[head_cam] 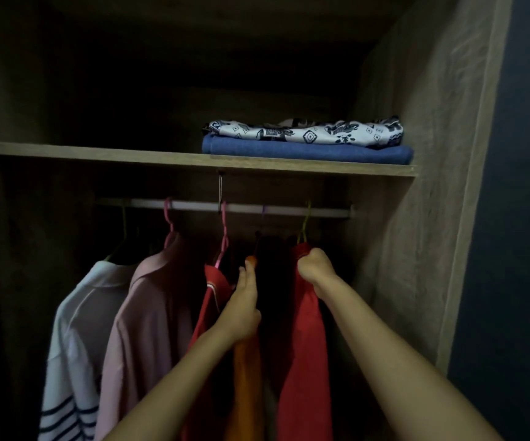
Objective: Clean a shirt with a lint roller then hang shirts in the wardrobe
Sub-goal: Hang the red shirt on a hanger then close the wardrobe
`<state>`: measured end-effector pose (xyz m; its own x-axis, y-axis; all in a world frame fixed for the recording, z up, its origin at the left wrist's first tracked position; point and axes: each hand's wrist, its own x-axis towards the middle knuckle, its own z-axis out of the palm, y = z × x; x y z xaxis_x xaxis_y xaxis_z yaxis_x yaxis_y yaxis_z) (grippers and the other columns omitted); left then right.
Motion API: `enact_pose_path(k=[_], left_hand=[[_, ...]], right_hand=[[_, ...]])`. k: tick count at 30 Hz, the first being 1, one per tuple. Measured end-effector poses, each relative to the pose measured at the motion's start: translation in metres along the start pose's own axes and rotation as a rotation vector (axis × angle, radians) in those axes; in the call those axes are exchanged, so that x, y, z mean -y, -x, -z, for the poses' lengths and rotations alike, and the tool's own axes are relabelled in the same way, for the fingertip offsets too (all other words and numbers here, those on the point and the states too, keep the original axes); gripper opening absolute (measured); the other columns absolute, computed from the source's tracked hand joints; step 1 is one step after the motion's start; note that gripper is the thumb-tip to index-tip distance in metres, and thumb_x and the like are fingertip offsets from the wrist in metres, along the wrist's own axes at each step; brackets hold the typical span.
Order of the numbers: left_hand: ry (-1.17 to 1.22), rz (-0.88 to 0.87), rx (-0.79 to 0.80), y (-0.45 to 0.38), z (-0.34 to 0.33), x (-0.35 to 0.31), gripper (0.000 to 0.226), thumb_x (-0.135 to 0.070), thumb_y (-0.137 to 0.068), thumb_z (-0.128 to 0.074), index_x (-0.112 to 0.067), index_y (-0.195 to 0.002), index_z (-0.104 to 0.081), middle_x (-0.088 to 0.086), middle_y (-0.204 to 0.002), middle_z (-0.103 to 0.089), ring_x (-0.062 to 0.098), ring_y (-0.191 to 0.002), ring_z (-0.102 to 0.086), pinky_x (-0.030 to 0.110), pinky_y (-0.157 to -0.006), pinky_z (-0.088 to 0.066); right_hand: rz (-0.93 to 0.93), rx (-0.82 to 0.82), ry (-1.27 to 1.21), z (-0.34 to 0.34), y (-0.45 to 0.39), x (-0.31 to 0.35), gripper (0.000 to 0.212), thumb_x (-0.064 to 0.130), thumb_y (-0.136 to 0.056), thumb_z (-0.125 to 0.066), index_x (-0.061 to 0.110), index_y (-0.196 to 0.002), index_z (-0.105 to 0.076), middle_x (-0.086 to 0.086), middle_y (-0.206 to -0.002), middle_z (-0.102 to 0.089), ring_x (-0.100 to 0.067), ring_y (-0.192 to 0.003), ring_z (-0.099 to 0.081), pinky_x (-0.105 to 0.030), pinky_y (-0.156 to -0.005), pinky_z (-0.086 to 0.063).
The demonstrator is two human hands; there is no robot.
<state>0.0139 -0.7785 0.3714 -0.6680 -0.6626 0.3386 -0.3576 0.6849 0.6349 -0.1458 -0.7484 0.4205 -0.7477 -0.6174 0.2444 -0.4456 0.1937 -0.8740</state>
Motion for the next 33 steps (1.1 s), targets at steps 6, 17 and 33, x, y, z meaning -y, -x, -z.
enact_pose_path(k=[6,17,33], left_hand=[[-0.003,-0.001,-0.009,0.004,0.003,0.004,0.093,0.020,-0.079,-0.036,-0.009,-0.150,0.017,0.013,-0.161,0.011,0.018,-0.150,0.005,0.014,-0.112,-0.001],[-0.056,-0.007,-0.121,0.023,0.007,0.018,0.093,0.018,-0.080,-0.043,-0.012,-0.153,0.008,0.017,-0.155,-0.029,0.025,-0.139,-0.036,0.015,-0.104,-0.028],[-0.205,-0.316,-0.273,0.095,0.057,0.034,0.064,-0.014,-0.097,-0.048,-0.004,-0.152,-0.016,0.012,-0.161,-0.015,0.018,-0.149,-0.012,0.026,-0.121,-0.011]], right_hand=[[-0.032,-0.001,0.091,0.001,-0.001,-0.014,0.032,0.007,-0.092,-0.041,-0.002,-0.117,-0.058,-0.022,-0.120,-0.061,-0.037,-0.111,-0.060,-0.033,-0.089,-0.049],[0.292,-0.069,0.370,-0.003,0.089,-0.067,0.090,-0.003,-0.091,-0.050,0.019,-0.154,0.011,-0.008,-0.156,-0.029,-0.030,-0.128,-0.049,-0.036,-0.103,-0.041],[0.416,-0.275,0.516,-0.024,0.137,-0.029,0.076,0.027,-0.097,-0.048,0.010,-0.154,-0.002,-0.017,-0.161,-0.007,-0.030,-0.149,-0.009,-0.045,-0.121,-0.013]])
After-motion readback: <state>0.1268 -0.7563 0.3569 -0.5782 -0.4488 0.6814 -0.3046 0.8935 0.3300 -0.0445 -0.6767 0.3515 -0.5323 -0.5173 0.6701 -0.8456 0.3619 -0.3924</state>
